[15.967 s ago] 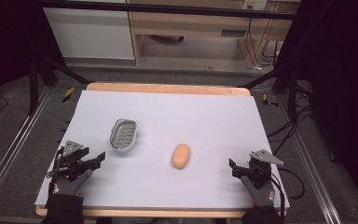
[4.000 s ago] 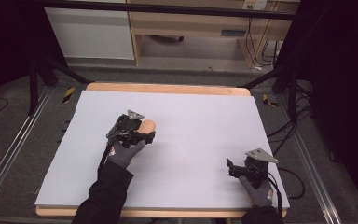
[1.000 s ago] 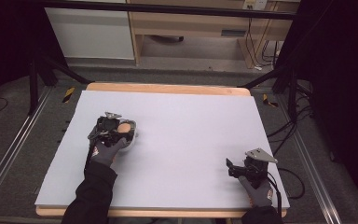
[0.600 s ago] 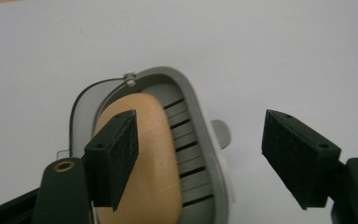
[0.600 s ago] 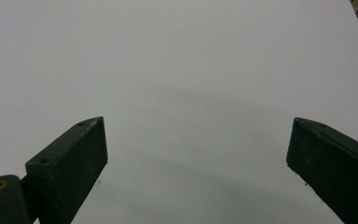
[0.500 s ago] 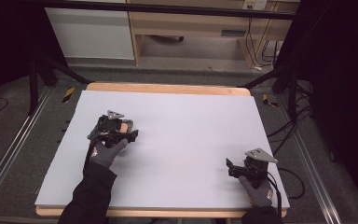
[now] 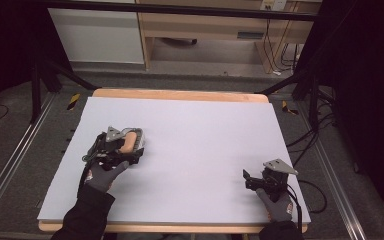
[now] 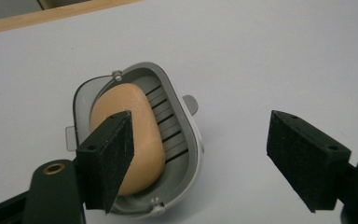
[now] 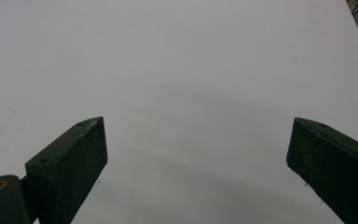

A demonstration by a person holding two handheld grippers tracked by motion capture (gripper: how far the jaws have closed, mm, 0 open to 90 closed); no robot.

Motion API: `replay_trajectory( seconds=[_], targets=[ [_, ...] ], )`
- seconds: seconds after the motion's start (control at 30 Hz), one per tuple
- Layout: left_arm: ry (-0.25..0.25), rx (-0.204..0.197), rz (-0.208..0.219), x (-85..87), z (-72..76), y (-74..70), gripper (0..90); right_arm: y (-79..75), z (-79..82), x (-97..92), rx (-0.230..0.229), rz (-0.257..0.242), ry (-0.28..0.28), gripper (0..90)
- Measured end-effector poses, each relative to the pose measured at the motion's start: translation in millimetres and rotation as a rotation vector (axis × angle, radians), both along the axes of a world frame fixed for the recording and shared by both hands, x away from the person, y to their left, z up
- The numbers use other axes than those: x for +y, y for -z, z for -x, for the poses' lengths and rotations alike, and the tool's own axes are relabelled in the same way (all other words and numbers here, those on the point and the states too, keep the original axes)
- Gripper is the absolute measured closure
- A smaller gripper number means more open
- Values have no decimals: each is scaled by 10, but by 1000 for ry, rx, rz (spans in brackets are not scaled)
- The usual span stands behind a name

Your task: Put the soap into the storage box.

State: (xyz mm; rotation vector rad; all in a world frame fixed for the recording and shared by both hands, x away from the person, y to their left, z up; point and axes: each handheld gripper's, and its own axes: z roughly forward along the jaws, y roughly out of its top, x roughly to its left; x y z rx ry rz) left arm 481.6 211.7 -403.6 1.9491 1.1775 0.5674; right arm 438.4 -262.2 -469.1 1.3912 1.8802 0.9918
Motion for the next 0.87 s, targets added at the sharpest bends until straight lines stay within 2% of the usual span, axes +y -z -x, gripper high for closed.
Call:
replay_trajectory(
  seconds=[0.3,0.63,0.7,0.87],
  targets=[
    [-16,18,7,230,232,165,203,12,-9,-15,5,7,9,52],
    [-62,-5,17,440,428,273,188,23,-10,-48,15,6,21,52],
    [-76,3,7,494,437,324,186,24,-5,-52,12,10,19,52],
    [-123,52,15,645,392,448,180,28,5,-56,16,11,17,52]
  ],
)
